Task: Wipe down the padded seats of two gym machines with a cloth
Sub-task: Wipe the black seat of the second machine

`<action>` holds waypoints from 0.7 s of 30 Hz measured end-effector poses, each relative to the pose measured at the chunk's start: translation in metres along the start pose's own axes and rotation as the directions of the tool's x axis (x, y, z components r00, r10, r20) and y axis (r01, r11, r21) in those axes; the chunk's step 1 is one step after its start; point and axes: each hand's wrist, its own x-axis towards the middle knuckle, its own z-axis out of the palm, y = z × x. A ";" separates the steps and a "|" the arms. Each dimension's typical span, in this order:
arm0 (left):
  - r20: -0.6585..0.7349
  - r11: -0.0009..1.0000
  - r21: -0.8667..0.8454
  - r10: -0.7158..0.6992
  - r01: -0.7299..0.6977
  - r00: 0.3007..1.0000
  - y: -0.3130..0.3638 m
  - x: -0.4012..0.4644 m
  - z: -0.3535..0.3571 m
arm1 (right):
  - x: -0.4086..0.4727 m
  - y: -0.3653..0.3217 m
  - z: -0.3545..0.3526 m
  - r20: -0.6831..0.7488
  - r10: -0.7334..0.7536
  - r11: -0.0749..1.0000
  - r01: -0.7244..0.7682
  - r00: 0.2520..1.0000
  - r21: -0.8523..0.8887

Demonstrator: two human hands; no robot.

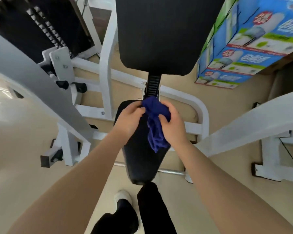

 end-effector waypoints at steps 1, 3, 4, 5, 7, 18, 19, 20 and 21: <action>-0.087 0.989 0.147 0.027 -0.014 0.996 -0.009 0.019 -0.012 | 0.014 0.007 0.002 -0.071 -0.019 0.999 0.016 0.997 -0.049; -0.178 0.957 0.286 0.005 0.047 0.984 -0.028 0.048 -0.039 | 0.041 0.020 0.003 -0.184 -0.056 0.989 0.030 0.981 -0.142; -0.191 0.938 0.340 -0.007 0.073 0.982 -0.037 0.059 -0.051 | 0.054 0.027 0.005 -0.214 -0.077 0.982 0.036 0.974 -0.188; -0.194 0.916 0.389 -0.022 0.098 0.981 -0.045 0.068 -0.061 | 0.065 0.034 0.008 -0.216 -0.090 0.973 0.039 0.972 -0.228; -0.199 0.901 0.415 -0.046 0.127 0.979 -0.061 0.087 -0.075 | 0.086 0.048 0.019 -0.146 -0.125 0.945 0.073 0.981 -0.320; -0.078 0.945 0.288 -0.137 0.154 0.987 -0.105 0.145 -0.083 | 0.150 0.093 0.099 0.446 -0.118 0.467 0.446 0.887 -0.763; -0.083 0.952 0.266 -0.136 0.154 0.987 -0.108 0.148 -0.083 | 0.155 0.096 0.100 0.455 -0.124 0.429 0.461 0.882 -0.777; -0.075 0.953 0.270 -0.123 0.139 0.990 -0.110 0.150 -0.083 | 0.161 0.099 0.099 0.445 -0.138 0.419 0.459 0.885 -0.783; -0.054 0.949 0.296 -0.099 0.111 0.994 -0.113 0.152 -0.085 | 0.168 0.100 0.100 0.417 -0.148 0.414 0.439 0.897 -0.797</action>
